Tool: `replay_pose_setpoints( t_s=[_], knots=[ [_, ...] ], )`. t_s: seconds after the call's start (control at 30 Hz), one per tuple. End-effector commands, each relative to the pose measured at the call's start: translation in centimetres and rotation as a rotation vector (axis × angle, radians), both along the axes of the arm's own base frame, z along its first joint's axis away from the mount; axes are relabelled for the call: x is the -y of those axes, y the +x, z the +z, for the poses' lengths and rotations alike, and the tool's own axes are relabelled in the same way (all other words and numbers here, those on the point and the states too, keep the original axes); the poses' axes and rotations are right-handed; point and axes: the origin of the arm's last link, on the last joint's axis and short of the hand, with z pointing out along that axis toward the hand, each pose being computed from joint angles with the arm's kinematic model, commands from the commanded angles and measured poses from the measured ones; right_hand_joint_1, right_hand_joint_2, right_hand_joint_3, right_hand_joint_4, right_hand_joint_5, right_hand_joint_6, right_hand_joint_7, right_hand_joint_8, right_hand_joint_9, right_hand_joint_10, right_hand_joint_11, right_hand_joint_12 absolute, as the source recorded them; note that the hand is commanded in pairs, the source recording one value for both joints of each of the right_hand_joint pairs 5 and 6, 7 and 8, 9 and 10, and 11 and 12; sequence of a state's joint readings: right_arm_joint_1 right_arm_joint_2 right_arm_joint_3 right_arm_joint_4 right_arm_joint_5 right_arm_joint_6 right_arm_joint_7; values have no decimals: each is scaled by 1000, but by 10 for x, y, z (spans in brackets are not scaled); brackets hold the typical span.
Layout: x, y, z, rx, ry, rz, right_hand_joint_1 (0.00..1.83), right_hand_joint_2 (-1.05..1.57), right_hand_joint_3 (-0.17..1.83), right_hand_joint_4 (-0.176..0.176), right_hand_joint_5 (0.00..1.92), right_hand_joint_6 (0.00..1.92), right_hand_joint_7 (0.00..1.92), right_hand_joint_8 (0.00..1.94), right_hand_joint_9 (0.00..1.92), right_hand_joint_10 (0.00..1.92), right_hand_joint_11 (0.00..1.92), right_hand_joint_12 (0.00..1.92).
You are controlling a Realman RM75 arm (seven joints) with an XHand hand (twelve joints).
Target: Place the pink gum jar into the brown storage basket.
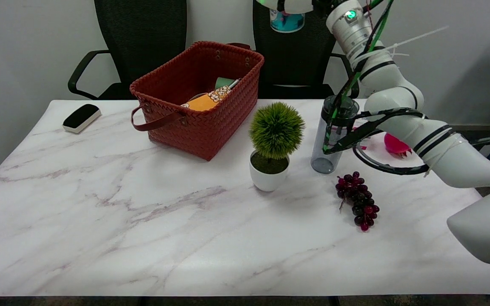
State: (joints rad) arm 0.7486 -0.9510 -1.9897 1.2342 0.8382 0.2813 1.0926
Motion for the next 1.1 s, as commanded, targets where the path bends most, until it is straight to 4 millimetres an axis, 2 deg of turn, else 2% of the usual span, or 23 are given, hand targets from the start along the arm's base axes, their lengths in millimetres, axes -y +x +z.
replay_pose_setpoints(
  t_s=[0.03,0.23,0.77,1.1],
  knots=[
    [7,21,-54,-66,114,-3,1343,950,519,0,802,802,1190,1190,1146,1146,873,873],
    [6,14,-74,-78,157,-12,1343,947,522,0,804,804,1190,1190,1144,1144,870,870],
    [15,-25,-142,-145,247,-98,1345,936,527,0,793,793,1181,1181,1136,1136,852,852],
    [27,-36,-168,-196,262,-156,1338,966,525,0,800,800,1186,1186,1139,1139,856,856]
  ],
)
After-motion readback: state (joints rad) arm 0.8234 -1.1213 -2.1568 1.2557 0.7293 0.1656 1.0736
